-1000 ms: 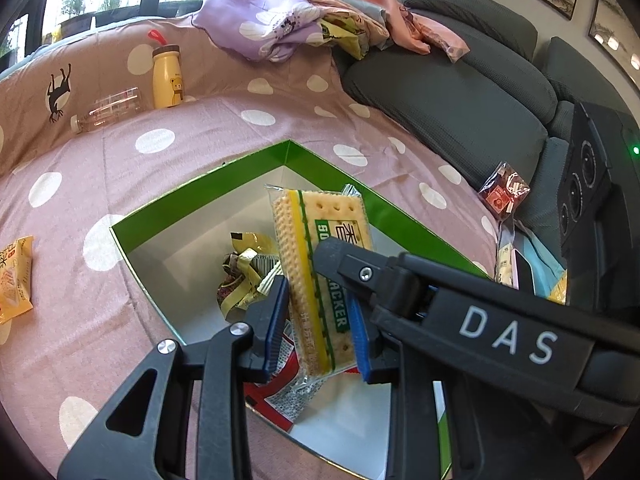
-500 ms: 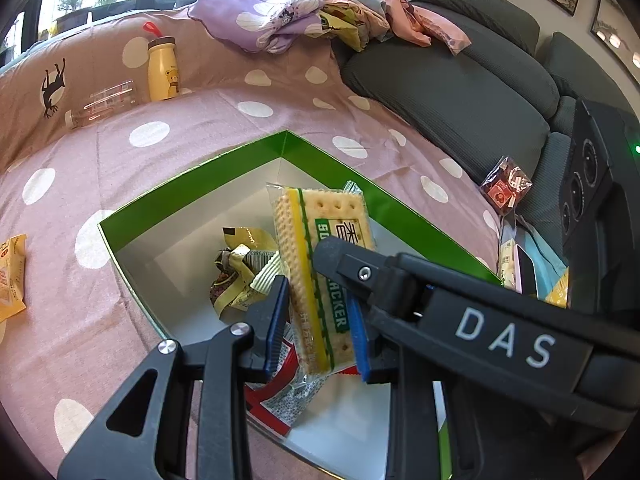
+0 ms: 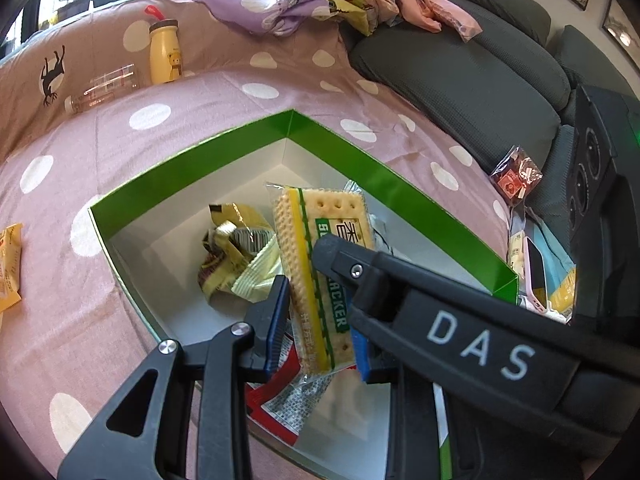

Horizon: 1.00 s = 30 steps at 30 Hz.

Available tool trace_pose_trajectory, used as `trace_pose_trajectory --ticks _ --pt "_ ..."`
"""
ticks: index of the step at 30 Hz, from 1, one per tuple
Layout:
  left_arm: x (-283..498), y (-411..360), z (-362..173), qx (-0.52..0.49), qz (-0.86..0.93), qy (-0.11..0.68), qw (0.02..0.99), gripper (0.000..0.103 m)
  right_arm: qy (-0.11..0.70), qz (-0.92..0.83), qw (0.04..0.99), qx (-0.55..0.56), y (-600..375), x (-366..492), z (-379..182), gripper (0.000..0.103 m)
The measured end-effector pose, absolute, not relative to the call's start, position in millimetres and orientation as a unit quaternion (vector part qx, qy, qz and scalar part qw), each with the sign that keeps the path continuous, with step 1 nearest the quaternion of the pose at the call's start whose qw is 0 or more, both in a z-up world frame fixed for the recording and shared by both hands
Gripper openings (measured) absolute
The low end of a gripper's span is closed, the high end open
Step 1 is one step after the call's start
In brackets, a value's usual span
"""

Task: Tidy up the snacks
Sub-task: 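Lower the soda cracker pack into the box and open the right gripper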

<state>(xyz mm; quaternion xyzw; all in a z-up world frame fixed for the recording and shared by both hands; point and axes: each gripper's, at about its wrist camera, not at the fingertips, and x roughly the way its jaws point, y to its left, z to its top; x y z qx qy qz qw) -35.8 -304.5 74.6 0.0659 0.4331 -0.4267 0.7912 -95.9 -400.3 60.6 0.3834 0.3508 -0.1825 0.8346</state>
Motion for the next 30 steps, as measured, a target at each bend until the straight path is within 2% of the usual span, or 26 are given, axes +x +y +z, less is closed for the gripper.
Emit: trace_pose_trajectory --ticks 15,19,21,23,25,27,30 --pt "-30 -309 70 0.077 -0.428 0.447 0.782 0.029 0.356 -0.198 0.823 0.397 -403 -96 55 0.048" --pt "-30 -306 72 0.075 -0.418 0.451 0.785 0.032 0.353 -0.201 0.824 0.396 -402 -96 56 0.048" --pt "-29 -302 73 0.071 -0.413 0.453 0.787 0.034 0.351 -0.202 0.824 0.395 -401 -96 57 0.055" --pt "-29 -293 77 0.06 -0.408 0.448 0.793 0.039 0.345 -0.204 0.829 0.39 -399 -97 60 0.062" --pt "-29 -280 83 0.048 -0.404 0.441 0.8 0.053 0.336 -0.208 0.834 0.384 -397 -98 65 0.069" --pt "-29 -268 90 0.038 -0.401 0.431 0.807 0.062 0.326 -0.214 0.841 0.375 -394 -100 71 0.073" --pt "-30 -239 102 0.016 -0.392 0.42 0.818 0.068 0.316 -0.211 0.852 0.36 -386 -99 79 0.079"
